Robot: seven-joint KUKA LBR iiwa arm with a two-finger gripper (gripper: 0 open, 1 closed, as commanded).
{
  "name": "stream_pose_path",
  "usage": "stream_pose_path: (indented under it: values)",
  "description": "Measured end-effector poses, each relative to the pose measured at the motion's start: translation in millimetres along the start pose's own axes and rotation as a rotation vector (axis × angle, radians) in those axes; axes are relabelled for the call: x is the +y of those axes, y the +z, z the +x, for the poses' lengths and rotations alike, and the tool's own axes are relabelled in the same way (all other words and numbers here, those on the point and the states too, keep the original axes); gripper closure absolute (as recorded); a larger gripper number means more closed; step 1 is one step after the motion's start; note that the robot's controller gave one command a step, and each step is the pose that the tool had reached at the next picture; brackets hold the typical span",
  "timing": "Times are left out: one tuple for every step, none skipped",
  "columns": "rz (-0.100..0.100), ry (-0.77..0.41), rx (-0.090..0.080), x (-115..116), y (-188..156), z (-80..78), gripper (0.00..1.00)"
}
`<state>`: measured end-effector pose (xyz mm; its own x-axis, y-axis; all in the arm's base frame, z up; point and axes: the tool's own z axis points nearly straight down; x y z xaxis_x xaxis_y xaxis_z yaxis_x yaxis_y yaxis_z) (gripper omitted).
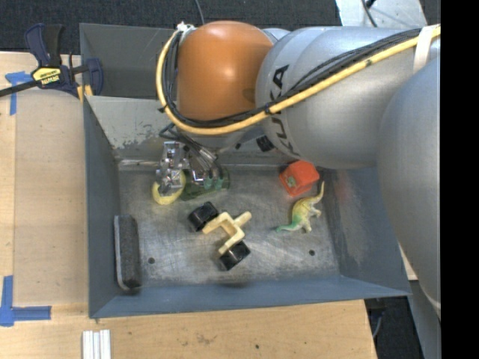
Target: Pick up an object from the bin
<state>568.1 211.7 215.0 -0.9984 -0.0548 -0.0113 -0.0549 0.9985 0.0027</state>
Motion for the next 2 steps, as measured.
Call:
stream_pose_path:
  values:
    - [0.006,0.141,0.015,-55.1,87.6,43.1,0.00]
    - [0.003,0.139,0.009,-53.5,84.9,41.1,0.00]
